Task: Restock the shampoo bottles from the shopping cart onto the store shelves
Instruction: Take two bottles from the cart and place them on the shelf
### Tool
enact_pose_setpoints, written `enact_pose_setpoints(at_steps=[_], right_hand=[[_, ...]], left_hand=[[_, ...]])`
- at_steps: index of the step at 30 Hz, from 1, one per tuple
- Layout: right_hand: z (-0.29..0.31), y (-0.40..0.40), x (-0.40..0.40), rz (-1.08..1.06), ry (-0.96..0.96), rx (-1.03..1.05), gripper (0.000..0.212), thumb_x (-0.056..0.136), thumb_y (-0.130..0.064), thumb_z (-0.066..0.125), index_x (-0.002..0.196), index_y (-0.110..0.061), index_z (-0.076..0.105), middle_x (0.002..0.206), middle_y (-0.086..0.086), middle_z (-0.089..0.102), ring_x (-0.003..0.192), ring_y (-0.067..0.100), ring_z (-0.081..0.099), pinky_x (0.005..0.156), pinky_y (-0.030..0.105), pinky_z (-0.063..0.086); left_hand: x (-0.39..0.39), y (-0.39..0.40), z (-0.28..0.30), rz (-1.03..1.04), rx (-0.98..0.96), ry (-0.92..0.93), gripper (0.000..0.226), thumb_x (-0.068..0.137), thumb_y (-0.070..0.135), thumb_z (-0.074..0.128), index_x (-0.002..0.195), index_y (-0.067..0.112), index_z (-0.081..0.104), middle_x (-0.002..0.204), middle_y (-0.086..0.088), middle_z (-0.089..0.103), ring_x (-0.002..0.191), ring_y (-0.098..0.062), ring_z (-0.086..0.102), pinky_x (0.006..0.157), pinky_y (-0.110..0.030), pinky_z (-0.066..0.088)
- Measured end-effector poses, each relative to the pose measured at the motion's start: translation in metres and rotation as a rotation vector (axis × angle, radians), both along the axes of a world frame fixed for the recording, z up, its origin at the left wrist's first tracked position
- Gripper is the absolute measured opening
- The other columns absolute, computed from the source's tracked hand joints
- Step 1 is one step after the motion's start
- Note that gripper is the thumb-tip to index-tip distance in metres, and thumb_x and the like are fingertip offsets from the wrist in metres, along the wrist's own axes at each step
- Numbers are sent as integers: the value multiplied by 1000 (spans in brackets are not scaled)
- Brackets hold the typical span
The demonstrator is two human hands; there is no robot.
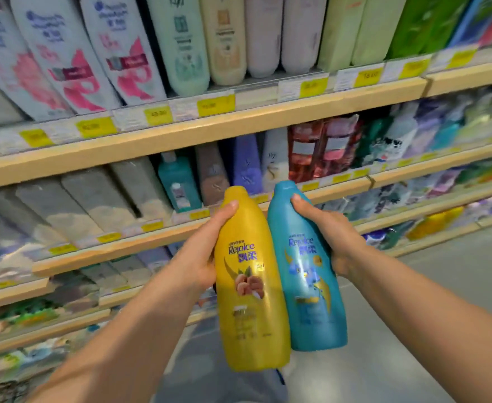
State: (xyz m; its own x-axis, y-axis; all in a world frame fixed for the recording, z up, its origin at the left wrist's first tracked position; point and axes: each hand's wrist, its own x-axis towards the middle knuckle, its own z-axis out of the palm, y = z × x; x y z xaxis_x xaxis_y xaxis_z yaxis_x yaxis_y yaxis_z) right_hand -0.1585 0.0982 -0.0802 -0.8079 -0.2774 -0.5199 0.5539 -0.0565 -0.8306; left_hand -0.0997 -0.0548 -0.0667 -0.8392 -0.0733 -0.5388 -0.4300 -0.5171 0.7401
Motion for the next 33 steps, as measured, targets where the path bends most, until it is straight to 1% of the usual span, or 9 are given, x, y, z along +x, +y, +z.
enact_pose_setpoints(at_steps=[3, 8, 11, 13, 15, 19, 22, 26, 33], right_hand=[[9, 20, -31, -43, 26, 21, 46, 68, -43, 69, 94, -5, 65, 77, 9, 69, 57, 20, 66, 57, 28, 56], [52, 43, -90, -65, 267, -104, 43, 55, -44, 65, 80, -8, 66, 67, 5, 71, 54, 16, 66, 54, 25, 57], [80, 54, -121, -107, 445, -136, 35, 66, -39, 64, 80, -7, 64, 63, 2, 71, 53, 13, 66, 51, 22, 55], [96, 60, -139, -133, 517, -177, 25, 79, -34, 59, 77, -9, 62, 57, -2, 70, 50, 10, 65, 48, 21, 54], [108, 68, -157, -109, 583, -220, 28, 79, -37, 57, 80, -9, 60, 61, -2, 70, 53, 10, 65, 53, 22, 54], [131, 91, -197, -28, 732, -250, 44, 67, -46, 54, 93, -11, 58, 74, -1, 69, 63, 10, 66, 61, 24, 54], [148, 117, -227, 18, 790, -231, 35, 80, -40, 52, 97, -10, 57, 79, 1, 66, 64, 8, 64, 61, 22, 53], [162, 162, -266, 91, 810, -272, 35, 73, -41, 64, 91, -11, 58, 77, 2, 66, 63, 11, 64, 60, 24, 53], [185, 241, -315, 227, 892, -343, 24, 71, -36, 54, 82, -15, 58, 71, -2, 67, 60, 9, 64, 55, 21, 53]], left_hand=[[-43, 15, 7, -48, -53, 29, 23, 83, 36, 54, 79, 15, 61, 55, -4, 70, 48, -16, 67, 48, -29, 55], [-109, 35, 52, -76, -197, 321, 15, 81, 26, 57, 77, 12, 61, 57, -3, 68, 48, -12, 64, 50, -26, 55], [-137, 48, 86, -38, -302, 526, 11, 71, 26, 60, 74, 16, 59, 52, 2, 68, 47, -8, 64, 49, -24, 55], [-152, 53, 103, -17, -347, 639, 23, 60, 31, 60, 77, 16, 59, 54, 4, 68, 50, -7, 64, 50, -22, 55], [-168, 58, 115, 15, -384, 705, 29, 58, 36, 58, 79, 16, 58, 58, 4, 67, 53, -8, 63, 55, -24, 55], [-201, 80, 138, 70, -427, 795, 33, 60, 38, 55, 84, 17, 57, 62, 5, 66, 56, -7, 63, 56, -24, 55], [-226, 110, 153, 115, -487, 848, 28, 61, 36, 54, 82, 18, 56, 58, 8, 67, 55, -3, 63, 55, -21, 54], [-254, 157, 165, 182, -514, 874, 28, 61, 36, 54, 83, 20, 57, 59, 9, 69, 56, -3, 64, 54, -19, 55], [-288, 235, 178, 298, -521, 877, 35, 52, 30, 80, 82, 23, 61, 66, 8, 72, 62, -5, 67, 53, -21, 55]])
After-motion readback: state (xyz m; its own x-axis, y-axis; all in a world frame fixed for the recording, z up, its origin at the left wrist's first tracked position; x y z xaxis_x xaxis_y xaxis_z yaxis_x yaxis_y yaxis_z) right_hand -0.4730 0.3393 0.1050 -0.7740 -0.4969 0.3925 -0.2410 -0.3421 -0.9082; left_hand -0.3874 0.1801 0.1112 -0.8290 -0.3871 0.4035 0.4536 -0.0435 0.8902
